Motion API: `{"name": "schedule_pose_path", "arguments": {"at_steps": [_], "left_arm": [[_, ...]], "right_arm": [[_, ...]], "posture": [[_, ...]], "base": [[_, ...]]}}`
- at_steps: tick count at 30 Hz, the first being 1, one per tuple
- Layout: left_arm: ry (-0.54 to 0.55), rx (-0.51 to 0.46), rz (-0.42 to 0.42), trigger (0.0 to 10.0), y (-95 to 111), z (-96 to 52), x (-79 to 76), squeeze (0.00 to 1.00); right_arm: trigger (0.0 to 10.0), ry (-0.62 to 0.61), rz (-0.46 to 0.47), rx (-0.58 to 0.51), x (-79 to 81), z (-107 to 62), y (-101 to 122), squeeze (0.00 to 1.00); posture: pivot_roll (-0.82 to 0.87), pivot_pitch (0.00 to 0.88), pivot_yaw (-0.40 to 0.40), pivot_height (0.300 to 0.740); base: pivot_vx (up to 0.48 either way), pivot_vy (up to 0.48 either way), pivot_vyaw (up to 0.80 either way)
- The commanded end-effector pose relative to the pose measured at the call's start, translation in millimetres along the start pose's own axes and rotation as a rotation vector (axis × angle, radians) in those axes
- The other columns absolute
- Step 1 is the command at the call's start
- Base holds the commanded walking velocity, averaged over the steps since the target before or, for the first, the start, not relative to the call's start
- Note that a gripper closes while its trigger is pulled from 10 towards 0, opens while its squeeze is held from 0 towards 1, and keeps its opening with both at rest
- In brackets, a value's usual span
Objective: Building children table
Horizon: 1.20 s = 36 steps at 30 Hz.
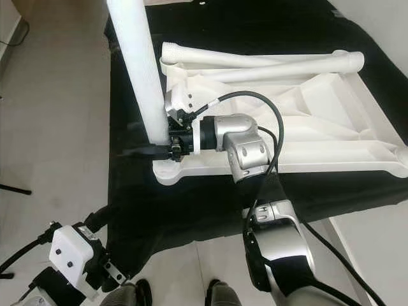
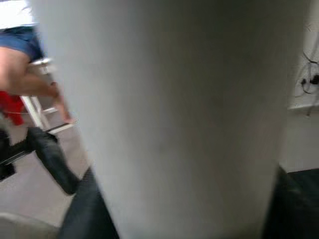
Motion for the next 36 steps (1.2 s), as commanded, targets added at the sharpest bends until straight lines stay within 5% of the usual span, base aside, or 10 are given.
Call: {"name": "schedule_pose_path", "arguments": {"at_steps": [1,10,11,17,23,24,27,30,31,36], "left_arm": [[-0.001,0.016,-0.015,10.0,-2.0,-2.1,-3.7,0.0],[0.0,0.015,-0.021,10.0,-3.2,-1.4,-5.1,0.0],[0.009,0.016,-0.018,10.0,-4.2,-2.7,-3.5,0.0],[0.012,0.01,-0.02,10.0,-4.7,-1.7,-0.7,0.0],[0.0,0.009,-0.022,10.0,-7.3,0.3,-0.4,0.0],[0.003,0.008,-0.017,10.0,-7.5,0.6,0.6,0.0],[0.006,0.006,-0.014,10.0,-7.5,0.8,1.6,0.0],[0.01,0.005,-0.011,10.0,-7.7,1.0,2.7,0.0],[0.013,0.005,-0.01,10.0,-7.9,1.2,3.4,0.0],[0.013,0.002,-0.008,10.0,-6.8,2.1,2.9,0.0]], "right_arm": [[0.0,0.085,0.019,-0.001,8.0,6.7,-3.7,0.0],[0.0,-0.099,0.026,-0.025,-5.7,-6.4,-12.9,0.0],[0.0,-0.76,0.0,0.003,-39.0,-24.4,-41.0,0.0],[0.0,-1.097,0.034,0.093,1.1,-38.3,-78.8,0.0],[0.0,-1.058,0.021,0.09,-3.8,-34.4,-75.4,0.0],[8.9,-1.028,0.012,0.079,-10.1,-31.8,-68.8,0.0],[10.0,-0.979,0.008,0.057,-13.9,-27.3,-62.4,0.0],[10.0,-0.899,0.024,0.024,-15.2,-21.2,-54.8,0.31],[10.0,-0.747,0.043,-0.015,-11.1,-10.9,-45.9,1.0],[10.0,-0.33,-0.011,-0.018,12.0,3.8,-30.9,1.0]], "posture": [[0.09,0.265,-0.02,0.74],[0.08,0.257,-0.035,0.74],[0.05,0.254,-0.048,0.74],[0.03,0.239,-0.023,0.74],[0.04,0.219,-0.023,0.74],[0.04,0.219,-0.023,0.74],[0.04,0.219,-0.023,0.74],[0.04,0.215,-0.026,0.74],[0.04,0.215,-0.026,0.74],[0.06,0.225,-0.012,0.74]], "base": [[0.0,0.0,0.0],[0.0,0.0,0.0],[0.0,0.0,0.0],[0.0,0.0,0.0],[0.0,0.0,0.0],[0.0,0.0,0.0],[0.0,0.0,0.0],[0.0,0.0,0.0],[0.0,0.0,0.0],[0.0,0.0,0.0]]}}
Point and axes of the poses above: a point about 5 cm out from each wrist's last joint towards the gripper, its own z axis pointing out of the wrist towards the gripper, its own y axis along the axis of the wrist's last joint, x = y × z, the point moved 5 cm from there along z, pointing out of the wrist towards the gripper, and after that the axes turned 11 degrees about z, right-handed, at the moved point
